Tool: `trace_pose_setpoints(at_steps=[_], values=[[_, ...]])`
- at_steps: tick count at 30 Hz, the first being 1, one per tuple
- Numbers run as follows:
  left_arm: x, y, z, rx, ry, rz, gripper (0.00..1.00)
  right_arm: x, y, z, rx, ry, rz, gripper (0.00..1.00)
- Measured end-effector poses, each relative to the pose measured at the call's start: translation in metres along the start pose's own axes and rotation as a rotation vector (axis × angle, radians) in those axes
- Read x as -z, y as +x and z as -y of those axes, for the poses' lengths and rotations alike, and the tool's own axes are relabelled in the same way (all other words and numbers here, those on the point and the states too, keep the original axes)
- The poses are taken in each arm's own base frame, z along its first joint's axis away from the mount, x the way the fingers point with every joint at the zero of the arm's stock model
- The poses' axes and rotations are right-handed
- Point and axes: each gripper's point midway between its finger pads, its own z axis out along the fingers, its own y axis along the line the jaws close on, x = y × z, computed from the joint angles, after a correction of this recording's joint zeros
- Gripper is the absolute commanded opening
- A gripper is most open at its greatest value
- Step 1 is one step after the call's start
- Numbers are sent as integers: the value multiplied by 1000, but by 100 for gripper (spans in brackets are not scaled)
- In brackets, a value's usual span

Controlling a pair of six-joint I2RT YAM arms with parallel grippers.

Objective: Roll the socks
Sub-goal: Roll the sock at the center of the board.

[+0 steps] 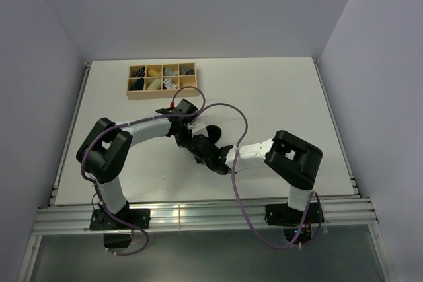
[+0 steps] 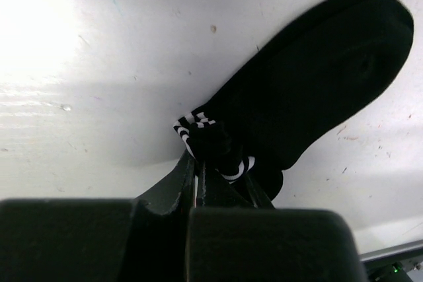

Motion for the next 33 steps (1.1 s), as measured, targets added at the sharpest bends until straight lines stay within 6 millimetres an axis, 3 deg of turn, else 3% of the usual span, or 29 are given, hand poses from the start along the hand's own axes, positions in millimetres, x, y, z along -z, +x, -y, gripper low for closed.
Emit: trace_pose_setpoints(at_steps=[1, 5, 10, 13, 16, 20, 23, 29, 33], values=[[0, -1, -1, 2, -1, 3, 0, -2, -1, 1, -4, 12, 0, 33], [-1, -7, -2, 15, -1, 21, 0, -8, 4, 5, -2, 65, -24, 0], [0, -9, -3, 27, 5, 37, 0, -7, 2, 2, -10, 59, -28, 0], [2, -9, -5, 35, 5, 45, 6, -2, -1, -2, -31, 0, -25, 0], [7, -5, -12, 52, -11, 45, 20, 3, 0, -13, -66, -121, -50, 0], [17, 2, -28, 76, -47, 53, 49, 11, 2, -26, -127, -303, -118, 0], [30, 2, -29, 88, -34, 72, 61, 16, 3, -32, -196, -418, -174, 0], [60, -15, -22, 125, 41, 161, 61, 26, 10, -33, -383, -621, -271, 0], [63, -13, -29, 134, 45, 168, 57, 27, 10, -30, -509, -715, -318, 0]])
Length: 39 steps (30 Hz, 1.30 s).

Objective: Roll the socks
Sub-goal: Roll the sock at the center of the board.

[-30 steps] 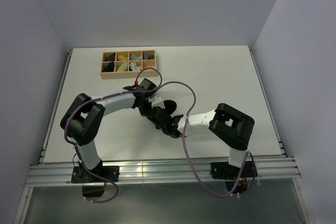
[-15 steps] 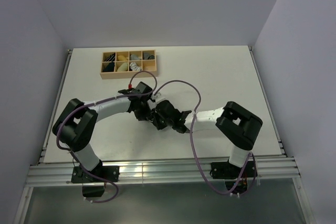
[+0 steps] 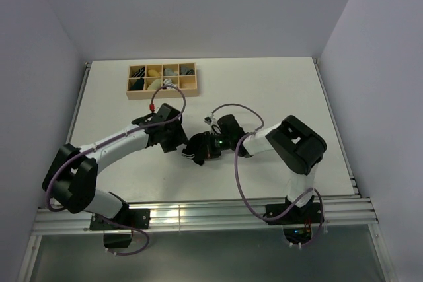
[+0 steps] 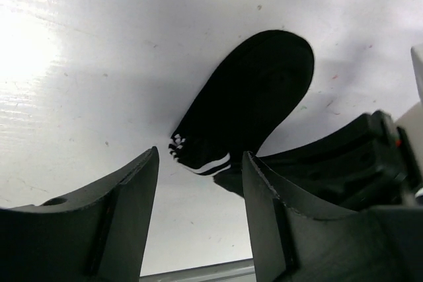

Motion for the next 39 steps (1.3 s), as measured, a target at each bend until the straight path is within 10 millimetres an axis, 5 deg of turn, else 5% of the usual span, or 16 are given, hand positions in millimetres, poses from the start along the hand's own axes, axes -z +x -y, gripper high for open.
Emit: trace_pose_setpoints(at_steps=[13, 26, 39], values=[[-5, 18, -11, -3, 17, -51, 58, 11, -4, 13, -306, -154, -47, 0], [-33, 32, -20, 45, -54, -119, 58, 9, -6, 13, -360, -138, -88, 0], [-35, 32, -16, 130, -84, -131, 57, 7, -11, 15, -430, -119, -65, 0]])
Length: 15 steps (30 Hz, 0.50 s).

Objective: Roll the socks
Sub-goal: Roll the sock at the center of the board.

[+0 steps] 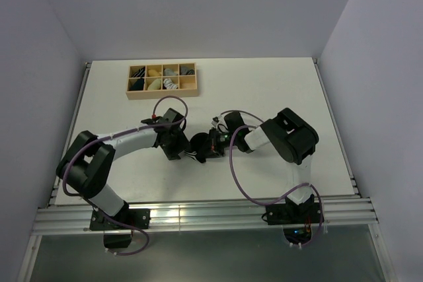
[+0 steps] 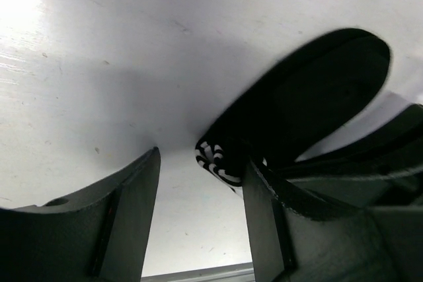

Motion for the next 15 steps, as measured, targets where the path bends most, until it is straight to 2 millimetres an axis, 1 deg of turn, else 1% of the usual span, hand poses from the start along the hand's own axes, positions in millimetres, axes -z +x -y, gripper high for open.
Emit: trace_pose_setpoints(at_steps=[3, 6, 7, 9, 10, 12, 13, 15], values=[[-3, 1, 0, 17, -11, -9, 54, 0, -1, 0, -4, 3, 5, 0], [-5, 1, 2, 24, -14, -17, 48, 0, -1, 1, -5, 5, 8, 0], [-6, 1, 3, 28, -15, -19, 40, 0, -2, 1, -6, 6, 10, 0], [-9, 0, 6, 41, -17, -22, 30, 0, -2, 1, -6, 7, 12, 0], [-10, 0, 8, 41, -19, -23, 22, 0, -2, 1, -3, 8, 13, 0], [-13, -2, 13, 37, -24, -28, 14, 0, -3, 1, 6, 15, 18, 0], [-14, -4, 16, 32, -28, -31, 6, 0, -4, 2, 17, 20, 24, 0], [-16, -6, 21, 17, -42, -40, 2, 1, -6, 2, 41, 35, 38, 0]])
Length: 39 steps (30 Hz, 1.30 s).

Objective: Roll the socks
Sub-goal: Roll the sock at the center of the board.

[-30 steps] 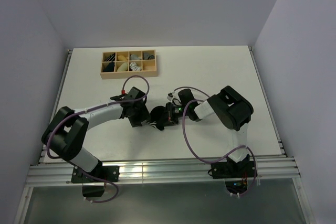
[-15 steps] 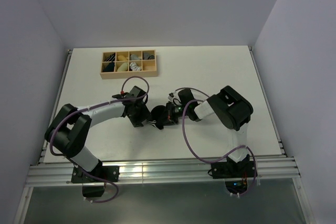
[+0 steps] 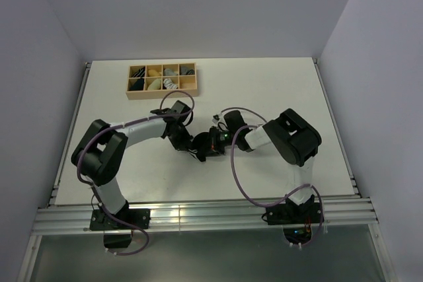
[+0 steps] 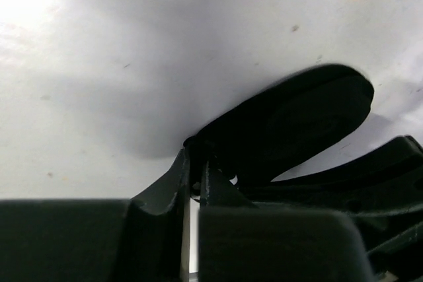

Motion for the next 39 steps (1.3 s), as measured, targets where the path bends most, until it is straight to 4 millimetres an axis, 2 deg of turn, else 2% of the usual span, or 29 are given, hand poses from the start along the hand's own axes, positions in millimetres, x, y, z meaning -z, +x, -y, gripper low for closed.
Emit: trace_pose_setpoints(at_steps=[2, 9, 13, 17, 22, 25, 34, 39], values=[[-2, -2, 5, -21, -13, -7, 1, 1, -3, 0, 32, 17, 16, 3], [-4, -5, 10, -91, -51, -35, 0, 12, -13, -2, 226, 146, 126, 34], [-4, -5, 10, -134, -73, -52, 0, 23, -20, -4, 390, 262, 208, 45], [-4, -5, 11, -167, -84, -65, 0, 30, -20, -21, 597, 353, 292, 47], [-4, -5, 11, -203, -94, -78, 0, 22, -3, -36, 818, 420, 319, 47], [-5, -5, 11, -218, -97, -83, 0, 19, 4, -32, 918, 486, 316, 47], [-5, -5, 11, -249, -105, -98, 0, 5, 6, -16, 1099, 653, 312, 47], [-5, -4, 12, -261, -110, -109, 0, 0, 5, -15, 1158, 691, 309, 40]])
